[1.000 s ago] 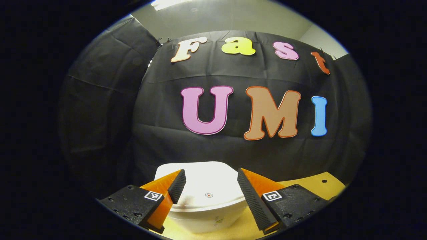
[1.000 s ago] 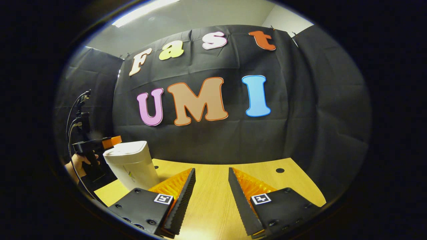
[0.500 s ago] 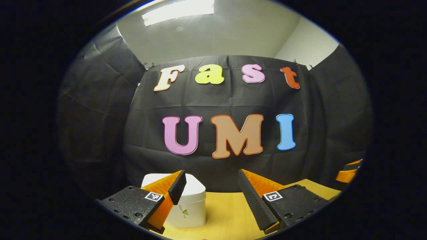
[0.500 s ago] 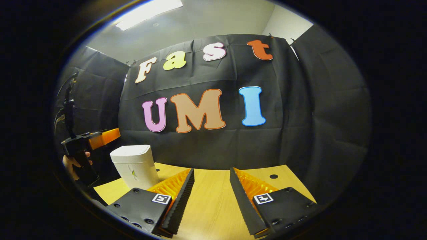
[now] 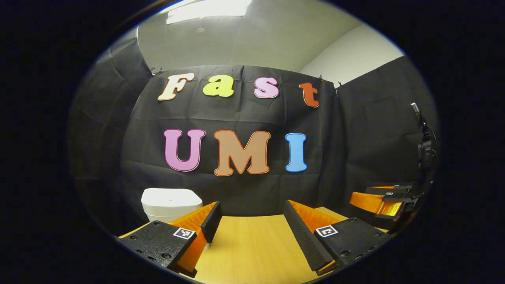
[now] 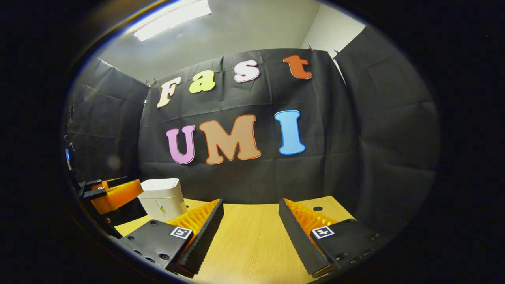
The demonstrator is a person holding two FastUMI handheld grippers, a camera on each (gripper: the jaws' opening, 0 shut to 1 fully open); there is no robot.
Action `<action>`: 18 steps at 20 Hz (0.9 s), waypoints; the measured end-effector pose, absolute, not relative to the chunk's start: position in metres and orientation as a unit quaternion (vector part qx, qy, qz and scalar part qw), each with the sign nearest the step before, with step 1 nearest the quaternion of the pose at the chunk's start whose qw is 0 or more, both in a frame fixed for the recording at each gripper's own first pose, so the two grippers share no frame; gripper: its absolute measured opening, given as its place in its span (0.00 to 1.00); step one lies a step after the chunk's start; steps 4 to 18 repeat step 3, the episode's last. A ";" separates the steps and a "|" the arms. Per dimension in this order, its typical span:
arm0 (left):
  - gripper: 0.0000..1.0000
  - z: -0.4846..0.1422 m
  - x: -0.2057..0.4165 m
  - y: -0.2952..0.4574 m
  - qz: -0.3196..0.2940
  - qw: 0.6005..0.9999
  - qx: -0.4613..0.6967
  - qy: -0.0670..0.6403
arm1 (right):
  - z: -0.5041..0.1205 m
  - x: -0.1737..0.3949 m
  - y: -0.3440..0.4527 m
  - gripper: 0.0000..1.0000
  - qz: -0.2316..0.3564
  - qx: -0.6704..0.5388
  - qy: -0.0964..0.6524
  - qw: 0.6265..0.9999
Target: Press the lid of the desktop garbage bin to open it, pick up the crumpled paper on the desktop and throw it into the bin, then pick up the pop can on the desktop and drop it into the bin, and finally close the garbage bin lid.
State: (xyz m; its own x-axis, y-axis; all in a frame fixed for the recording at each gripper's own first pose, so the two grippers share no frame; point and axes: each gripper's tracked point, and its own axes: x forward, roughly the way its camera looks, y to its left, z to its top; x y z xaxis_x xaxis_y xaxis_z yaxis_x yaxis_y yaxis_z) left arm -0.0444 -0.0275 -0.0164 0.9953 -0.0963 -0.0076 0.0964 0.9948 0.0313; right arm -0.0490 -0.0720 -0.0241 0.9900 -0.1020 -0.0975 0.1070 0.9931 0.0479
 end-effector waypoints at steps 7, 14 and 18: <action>0.95 -0.019 -0.048 -0.019 -0.045 0.999 0.011 0.012 | -0.018 -0.058 -0.071 0.94 -0.071 0.024 0.029 0.997; 0.95 -0.019 -0.048 -0.019 -0.045 0.999 0.011 0.012 | -0.018 -0.058 -0.071 0.94 -0.071 0.024 0.029 0.997; 0.95 -0.019 -0.048 -0.019 -0.045 0.999 0.011 0.012 | -0.018 -0.058 -0.071 0.94 -0.071 0.024 0.029 0.997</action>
